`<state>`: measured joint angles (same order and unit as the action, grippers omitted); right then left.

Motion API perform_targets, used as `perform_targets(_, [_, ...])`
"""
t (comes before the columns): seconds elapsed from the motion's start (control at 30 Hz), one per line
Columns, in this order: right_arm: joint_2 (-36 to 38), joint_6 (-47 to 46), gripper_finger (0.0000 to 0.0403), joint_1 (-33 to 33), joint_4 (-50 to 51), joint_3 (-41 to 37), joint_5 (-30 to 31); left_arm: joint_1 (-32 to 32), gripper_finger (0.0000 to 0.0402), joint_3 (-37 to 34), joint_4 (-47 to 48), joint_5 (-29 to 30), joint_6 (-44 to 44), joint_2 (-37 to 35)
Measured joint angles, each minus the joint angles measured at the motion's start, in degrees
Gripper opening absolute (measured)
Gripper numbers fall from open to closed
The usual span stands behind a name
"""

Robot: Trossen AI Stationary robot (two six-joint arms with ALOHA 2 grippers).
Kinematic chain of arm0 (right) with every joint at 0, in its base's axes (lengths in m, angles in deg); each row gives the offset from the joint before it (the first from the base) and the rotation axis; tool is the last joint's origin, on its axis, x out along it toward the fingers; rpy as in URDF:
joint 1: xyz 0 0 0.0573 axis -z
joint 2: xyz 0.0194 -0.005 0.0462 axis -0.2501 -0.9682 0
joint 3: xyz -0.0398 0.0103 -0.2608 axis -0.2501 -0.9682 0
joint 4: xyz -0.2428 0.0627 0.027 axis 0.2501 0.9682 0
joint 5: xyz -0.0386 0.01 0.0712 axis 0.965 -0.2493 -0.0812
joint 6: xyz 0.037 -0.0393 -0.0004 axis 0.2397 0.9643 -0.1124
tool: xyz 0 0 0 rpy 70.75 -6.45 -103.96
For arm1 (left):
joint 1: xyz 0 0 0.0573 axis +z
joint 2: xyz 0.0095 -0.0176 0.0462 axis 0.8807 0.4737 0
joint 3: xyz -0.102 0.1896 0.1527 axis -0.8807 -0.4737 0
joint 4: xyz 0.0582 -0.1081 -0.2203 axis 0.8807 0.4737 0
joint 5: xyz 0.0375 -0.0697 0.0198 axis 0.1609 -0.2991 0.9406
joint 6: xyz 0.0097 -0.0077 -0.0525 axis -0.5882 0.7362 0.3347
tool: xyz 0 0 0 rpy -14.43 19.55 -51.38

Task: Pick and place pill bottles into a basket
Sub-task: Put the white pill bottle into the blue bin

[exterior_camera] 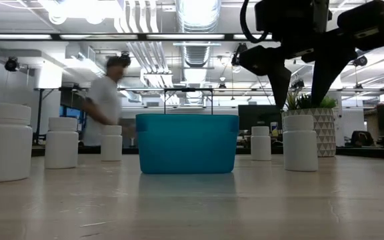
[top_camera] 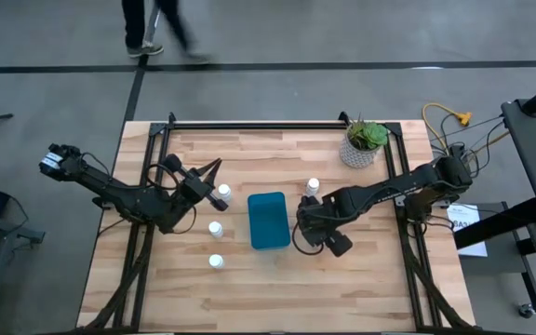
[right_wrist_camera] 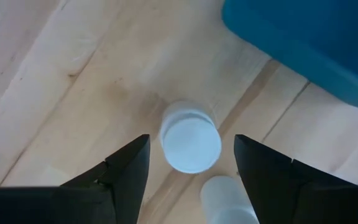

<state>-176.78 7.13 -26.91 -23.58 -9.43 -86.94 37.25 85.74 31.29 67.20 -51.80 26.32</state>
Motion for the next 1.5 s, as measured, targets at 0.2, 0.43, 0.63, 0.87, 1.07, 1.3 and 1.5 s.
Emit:
perform_targets(0.2, [0.0, 0.0, 0.0226, -0.1, -1.0, -0.7, -0.1, 0.0, 0.0002, 0.0, 0.0, 0.0, 0.0, 0.0])
perform_targets(0.43, [0.0, 0.4, 0.0226, -0.1, -4.5, -3.3, -0.1, 0.0, 0.0002, 0.0, 0.0, 0.0, 0.0, 0.0])
perform_targets(0.63, [0.0, 0.9, 0.0226, -0.1, -7.4, -5.7, -0.1, 0.0, 0.0002, 0.0, 0.0, 0.0, 0.0, 0.0])
perform_targets(0.87, [0.0, 1.0, 0.0226, -0.1, -9.8, -7.2, -0.1, 0.0, 0.0002, 0.0, 0.0, 0.0, 0.0, 0.0])
perform_targets(1.07, [0.0, 1.0, 0.0199, -0.1, -9.6, -7.2, -0.1, 0.0, 0.0002, 0.0, 0.0, 0.0, 0.0, 0.0])
perform_targets(1.3, [0.0, 0.7, 0.0149, 0.0, -9.6, -7.2, -0.1, 0.0, 0.0002, 0.0, 0.0, 0.0, 0.0, 0.0])
perform_targets(1.5, [0.0, 0.7, 0.0149, 0.0, -8.2, -5.5, -0.1, 0.0, 0.0002, 0.0, 0.0, 0.0, 0.0, 0.0])
